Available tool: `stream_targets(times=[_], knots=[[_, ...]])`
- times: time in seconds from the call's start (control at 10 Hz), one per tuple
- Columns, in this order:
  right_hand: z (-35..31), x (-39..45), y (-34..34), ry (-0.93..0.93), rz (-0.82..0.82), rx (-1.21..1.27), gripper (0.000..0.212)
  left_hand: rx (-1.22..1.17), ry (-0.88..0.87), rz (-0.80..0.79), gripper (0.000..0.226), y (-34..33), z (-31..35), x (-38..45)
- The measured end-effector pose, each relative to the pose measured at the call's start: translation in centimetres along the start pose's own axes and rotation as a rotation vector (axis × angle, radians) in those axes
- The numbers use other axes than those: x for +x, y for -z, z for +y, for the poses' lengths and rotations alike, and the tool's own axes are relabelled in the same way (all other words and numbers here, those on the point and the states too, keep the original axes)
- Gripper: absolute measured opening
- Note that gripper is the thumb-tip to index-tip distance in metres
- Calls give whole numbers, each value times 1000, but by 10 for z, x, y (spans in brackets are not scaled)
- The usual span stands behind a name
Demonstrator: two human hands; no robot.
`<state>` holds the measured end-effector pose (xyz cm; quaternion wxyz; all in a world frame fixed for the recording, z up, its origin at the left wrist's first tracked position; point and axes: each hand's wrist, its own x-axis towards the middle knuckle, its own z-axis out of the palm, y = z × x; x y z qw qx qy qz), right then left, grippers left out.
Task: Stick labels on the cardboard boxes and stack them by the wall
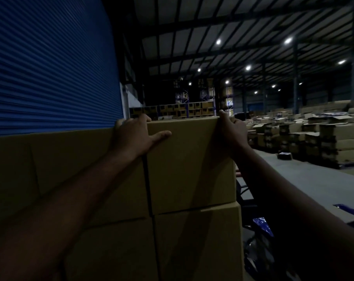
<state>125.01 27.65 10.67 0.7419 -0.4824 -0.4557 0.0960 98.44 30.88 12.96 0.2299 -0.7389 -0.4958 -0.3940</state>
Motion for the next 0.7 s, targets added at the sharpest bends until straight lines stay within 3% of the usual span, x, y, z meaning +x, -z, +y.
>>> stream_targets(times=[0.3, 0.5, 0.7], knots=[[13, -17, -1, -18, -28, -8, 50, 40, -141, 134, 77, -13, -3, -2], [21, -46, 2, -22, 28, -163, 58, 74, -244, 211, 85, -18, -3, -21], [17, -97, 2, 138, 47, -390, 65, -105, -256, 265, 80, -15, -13, -78]])
